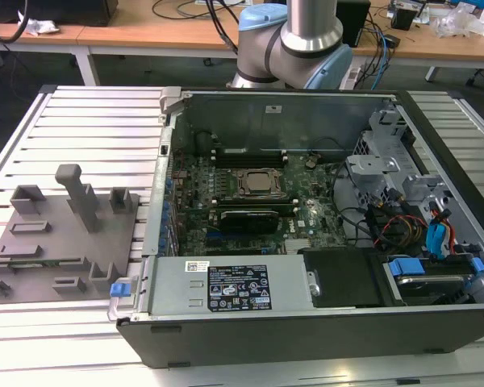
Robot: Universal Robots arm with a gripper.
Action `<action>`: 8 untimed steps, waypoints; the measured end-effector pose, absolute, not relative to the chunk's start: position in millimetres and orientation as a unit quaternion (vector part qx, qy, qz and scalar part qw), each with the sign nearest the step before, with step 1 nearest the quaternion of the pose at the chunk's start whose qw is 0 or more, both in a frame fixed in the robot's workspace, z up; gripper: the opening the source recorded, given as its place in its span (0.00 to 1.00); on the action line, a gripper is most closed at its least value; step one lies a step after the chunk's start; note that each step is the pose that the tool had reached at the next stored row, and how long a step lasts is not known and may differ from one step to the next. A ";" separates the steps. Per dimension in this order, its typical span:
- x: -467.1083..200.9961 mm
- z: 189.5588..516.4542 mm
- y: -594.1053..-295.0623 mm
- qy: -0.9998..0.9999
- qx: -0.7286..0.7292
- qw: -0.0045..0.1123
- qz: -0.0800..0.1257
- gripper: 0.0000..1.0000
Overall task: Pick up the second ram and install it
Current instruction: 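Pick up the second ram and move it above second insertion slot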
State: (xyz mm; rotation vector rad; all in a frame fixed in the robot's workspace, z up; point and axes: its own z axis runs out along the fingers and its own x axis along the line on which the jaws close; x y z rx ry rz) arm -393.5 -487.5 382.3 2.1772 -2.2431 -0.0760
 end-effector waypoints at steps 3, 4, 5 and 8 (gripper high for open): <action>-393.5 382.2 -487.5 -0.704 0.709 0.008 -0.024 0.11; -393.5 382.3 -487.5 -0.699 0.715 0.008 -0.024 0.11; -393.5 382.3 -487.5 -0.695 0.718 0.008 -0.024 0.11; -393.5 382.3 -487.5 -0.683 0.730 0.008 -0.024 0.11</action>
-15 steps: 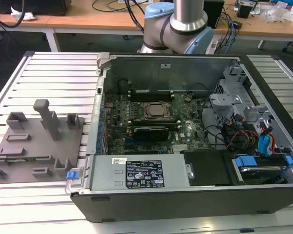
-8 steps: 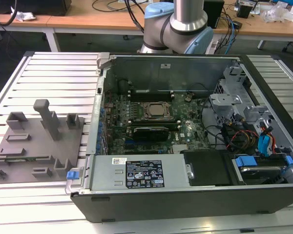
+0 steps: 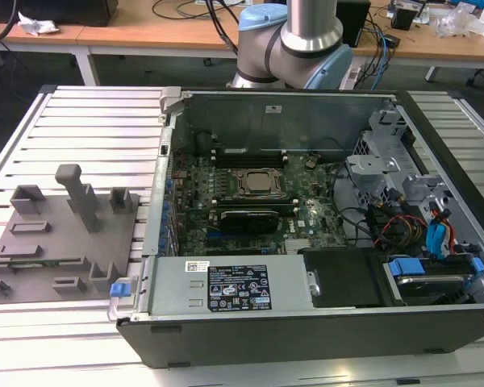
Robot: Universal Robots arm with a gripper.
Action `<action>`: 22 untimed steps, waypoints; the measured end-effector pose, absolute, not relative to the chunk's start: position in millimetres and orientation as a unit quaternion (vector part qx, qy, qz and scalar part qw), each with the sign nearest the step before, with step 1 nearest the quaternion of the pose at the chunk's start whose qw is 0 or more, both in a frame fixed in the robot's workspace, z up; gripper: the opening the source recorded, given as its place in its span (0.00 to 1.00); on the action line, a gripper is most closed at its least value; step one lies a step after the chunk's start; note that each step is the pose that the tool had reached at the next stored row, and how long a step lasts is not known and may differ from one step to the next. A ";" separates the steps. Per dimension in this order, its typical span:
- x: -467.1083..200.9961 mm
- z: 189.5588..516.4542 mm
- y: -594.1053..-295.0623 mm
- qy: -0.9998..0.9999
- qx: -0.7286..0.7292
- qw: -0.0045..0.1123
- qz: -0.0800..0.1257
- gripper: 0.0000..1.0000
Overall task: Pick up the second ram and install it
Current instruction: 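Pick up the second ram and move it above second insertion slot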
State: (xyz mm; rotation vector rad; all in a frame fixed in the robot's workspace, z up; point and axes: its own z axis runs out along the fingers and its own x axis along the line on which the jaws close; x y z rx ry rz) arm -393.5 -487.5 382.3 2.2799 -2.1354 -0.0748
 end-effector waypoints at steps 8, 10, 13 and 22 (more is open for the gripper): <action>-393.5 382.2 -487.5 -0.642 0.766 0.010 -0.023 0.11; -393.5 382.2 -487.5 -0.640 0.768 0.010 -0.023 0.11; -393.5 382.3 -487.5 -0.640 0.768 0.010 -0.023 0.11; -393.5 381.1 -487.5 -0.709 0.704 0.008 -0.024 0.11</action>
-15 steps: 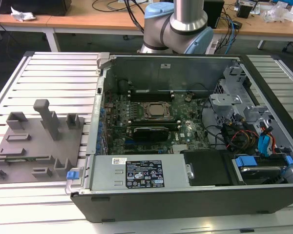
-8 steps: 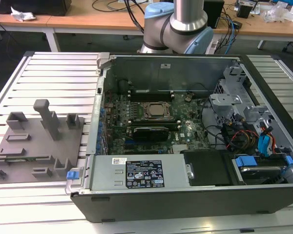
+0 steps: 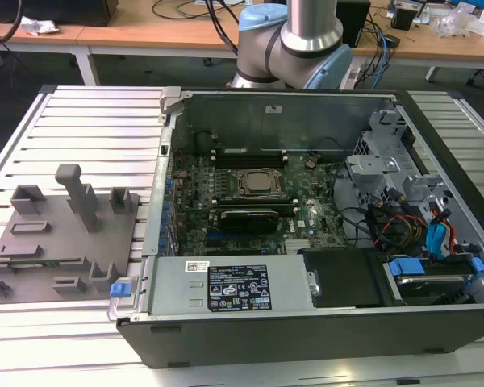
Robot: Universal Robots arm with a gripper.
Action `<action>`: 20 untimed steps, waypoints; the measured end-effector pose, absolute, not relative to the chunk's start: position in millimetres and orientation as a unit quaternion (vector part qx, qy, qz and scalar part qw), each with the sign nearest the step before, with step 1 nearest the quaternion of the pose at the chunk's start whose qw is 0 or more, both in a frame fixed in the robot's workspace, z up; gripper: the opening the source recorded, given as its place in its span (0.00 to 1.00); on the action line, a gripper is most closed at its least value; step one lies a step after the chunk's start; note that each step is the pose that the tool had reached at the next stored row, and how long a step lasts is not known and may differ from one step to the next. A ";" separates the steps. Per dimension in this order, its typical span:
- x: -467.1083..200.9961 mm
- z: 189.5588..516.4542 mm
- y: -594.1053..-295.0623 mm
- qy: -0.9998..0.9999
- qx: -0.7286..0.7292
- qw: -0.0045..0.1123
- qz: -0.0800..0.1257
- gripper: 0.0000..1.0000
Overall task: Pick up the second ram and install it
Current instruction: 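Pick up the second ram and move it above second insertion slot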
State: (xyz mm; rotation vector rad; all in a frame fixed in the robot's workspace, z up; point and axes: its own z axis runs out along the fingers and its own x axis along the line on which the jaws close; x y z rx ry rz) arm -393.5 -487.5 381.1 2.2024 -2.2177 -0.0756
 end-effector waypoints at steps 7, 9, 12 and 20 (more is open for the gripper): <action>-393.5 380.4 -487.5 -0.755 0.655 0.006 -0.025 0.11; -393.5 380.4 -487.5 -0.755 0.655 0.006 -0.025 0.11; -393.5 380.4 -487.5 -0.756 0.654 0.006 -0.025 0.11; -393.5 380.4 -487.5 -0.757 0.653 0.006 -0.025 0.36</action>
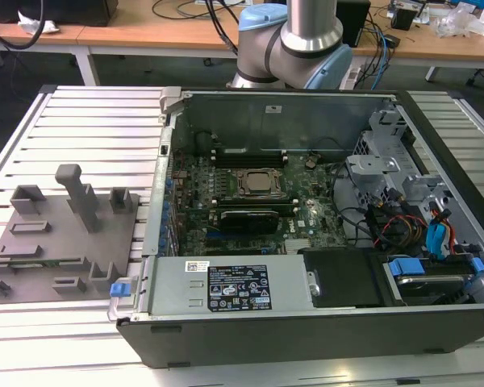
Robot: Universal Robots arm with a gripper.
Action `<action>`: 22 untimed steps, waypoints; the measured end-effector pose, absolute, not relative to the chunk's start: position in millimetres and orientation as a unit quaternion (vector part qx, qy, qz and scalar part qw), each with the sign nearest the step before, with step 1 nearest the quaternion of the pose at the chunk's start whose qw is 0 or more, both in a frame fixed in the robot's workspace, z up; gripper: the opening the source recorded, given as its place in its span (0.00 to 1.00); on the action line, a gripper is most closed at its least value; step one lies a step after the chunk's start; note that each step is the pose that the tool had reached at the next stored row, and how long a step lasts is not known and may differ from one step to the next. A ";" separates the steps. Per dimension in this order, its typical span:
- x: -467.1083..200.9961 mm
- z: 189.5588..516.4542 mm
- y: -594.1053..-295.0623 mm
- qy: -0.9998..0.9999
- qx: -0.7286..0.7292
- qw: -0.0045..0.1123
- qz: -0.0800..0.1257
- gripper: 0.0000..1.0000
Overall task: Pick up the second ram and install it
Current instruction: 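Pick up the second ram and move it above second insertion slot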
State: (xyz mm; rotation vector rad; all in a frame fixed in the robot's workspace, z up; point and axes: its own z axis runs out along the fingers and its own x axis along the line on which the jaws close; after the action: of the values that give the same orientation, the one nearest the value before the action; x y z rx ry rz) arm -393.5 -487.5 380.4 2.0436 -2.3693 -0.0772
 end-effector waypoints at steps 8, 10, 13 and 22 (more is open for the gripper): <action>-393.5 364.7 -487.5 -0.757 0.653 0.006 -0.025 0.36; -393.5 350.3 -487.5 -0.757 0.653 0.006 -0.025 0.36; -393.5 341.0 -487.5 -0.757 0.653 0.006 -0.025 0.36; -393.5 330.9 -487.5 -0.757 0.653 0.006 -0.025 0.36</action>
State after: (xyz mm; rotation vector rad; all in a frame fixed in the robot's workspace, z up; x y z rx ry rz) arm -393.5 -487.5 330.9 2.0435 -2.3693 -0.0772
